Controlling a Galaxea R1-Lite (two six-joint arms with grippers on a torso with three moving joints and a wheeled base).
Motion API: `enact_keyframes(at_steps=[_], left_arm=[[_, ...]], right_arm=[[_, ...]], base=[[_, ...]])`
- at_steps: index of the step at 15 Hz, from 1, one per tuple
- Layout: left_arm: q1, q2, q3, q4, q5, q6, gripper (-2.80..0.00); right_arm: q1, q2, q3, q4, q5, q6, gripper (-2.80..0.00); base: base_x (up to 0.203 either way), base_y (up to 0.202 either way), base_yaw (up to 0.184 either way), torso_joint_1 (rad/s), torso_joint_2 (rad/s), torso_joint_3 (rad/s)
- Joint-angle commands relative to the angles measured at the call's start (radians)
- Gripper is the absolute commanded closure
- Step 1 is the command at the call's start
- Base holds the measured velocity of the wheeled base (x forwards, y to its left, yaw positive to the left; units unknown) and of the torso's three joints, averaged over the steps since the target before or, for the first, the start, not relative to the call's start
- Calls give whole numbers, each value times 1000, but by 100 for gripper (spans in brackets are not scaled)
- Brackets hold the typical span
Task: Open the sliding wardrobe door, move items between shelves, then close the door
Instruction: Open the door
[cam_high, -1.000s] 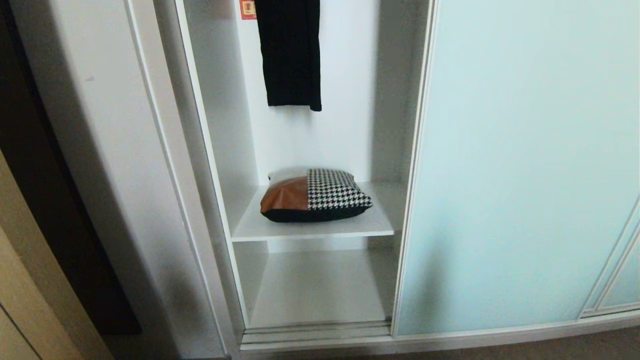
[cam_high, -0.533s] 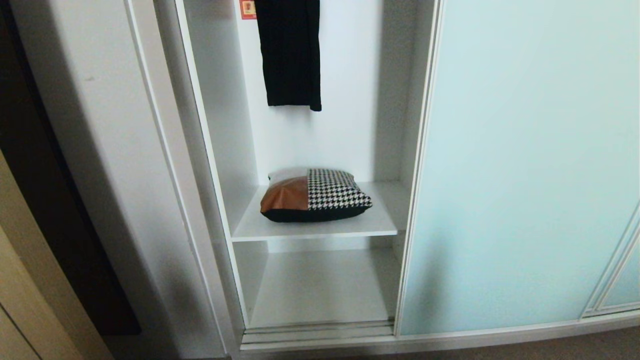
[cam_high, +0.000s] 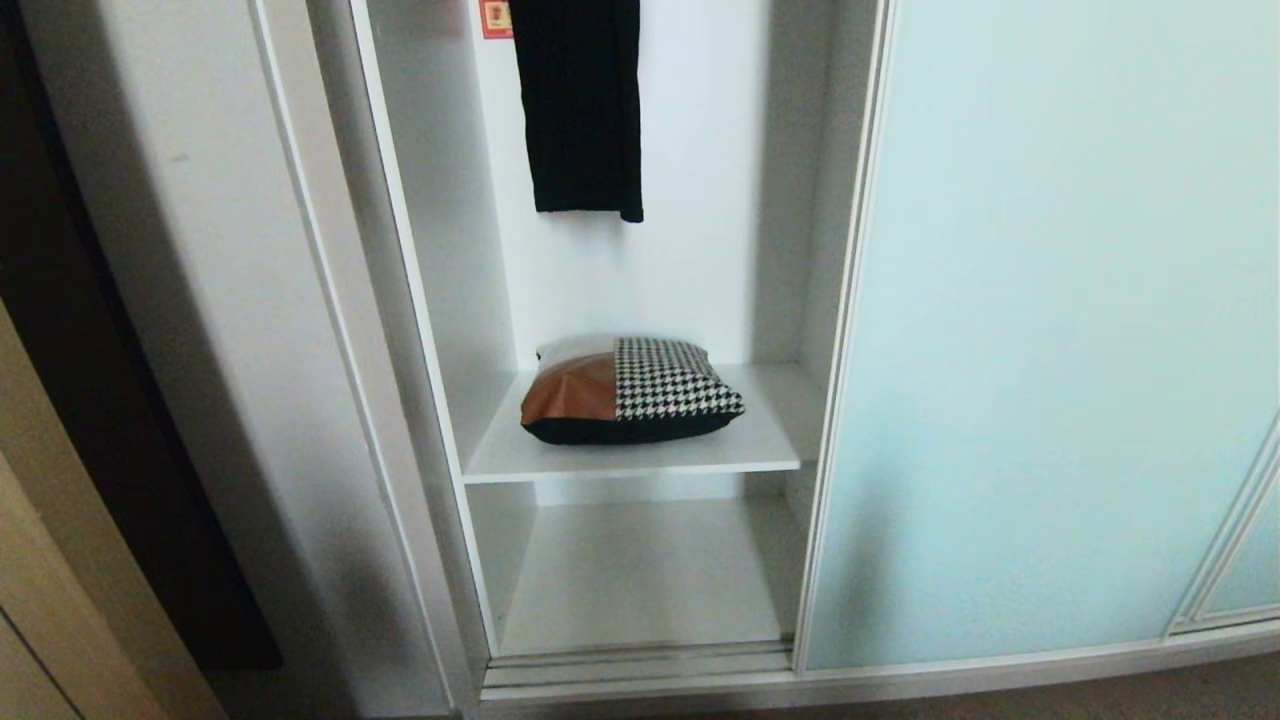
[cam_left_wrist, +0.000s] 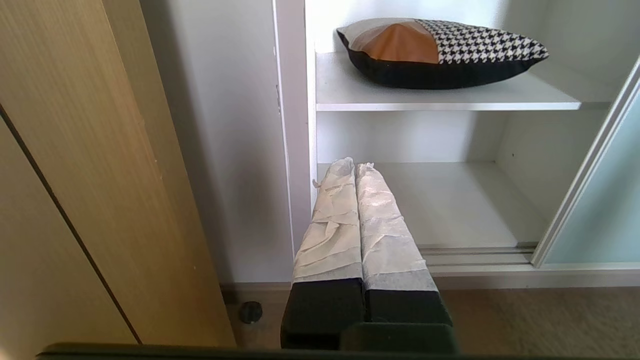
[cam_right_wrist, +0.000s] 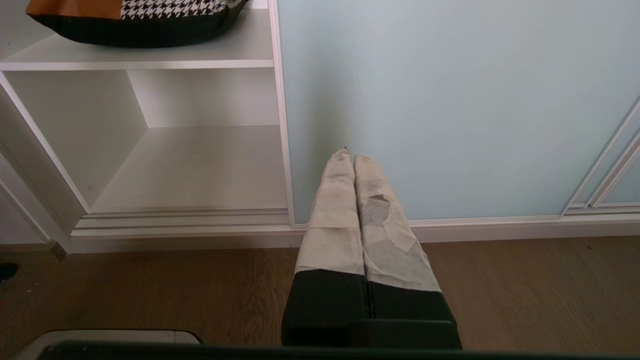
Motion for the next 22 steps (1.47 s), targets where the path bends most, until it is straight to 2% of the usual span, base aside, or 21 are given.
enact_keyframes(at_steps=[1, 3, 6, 9, 12, 15, 19, 22], left_arm=[[0, 2, 0, 0, 0, 0, 0], [0, 2, 2, 0, 0, 0, 0], [0, 2, 0, 0, 0, 0, 0], [0, 2, 0, 0, 0, 0, 0], [0, 2, 1, 0, 0, 0, 0], [0, 2, 0, 0, 0, 0, 0], [0, 2, 0, 0, 0, 0, 0], [0, 2, 0, 0, 0, 0, 0]], right_arm=[[0, -3, 0, 4, -2, 0, 0], [0, -3, -3, 3, -8, 6, 0], [0, 70, -155, 10, -15, 2, 0], [14, 299, -343, 10, 0, 13, 0], [65, 616, -586, -9, 44, 61, 0], [106, 943, -821, -55, 151, 98, 0], [129, 1313, -1062, -107, 376, 120, 0], [152, 1547, -1201, -137, 449, 128, 0]], base=[[0, 0, 0, 0, 0, 0], [0, 0, 0, 0, 0, 0], [0, 0, 0, 0, 0, 0], [0, 0, 0, 0, 0, 0], [0, 0, 0, 0, 0, 0], [0, 0, 0, 0, 0, 0], [0, 0, 0, 0, 0, 0], [0, 0, 0, 0, 0, 0]])
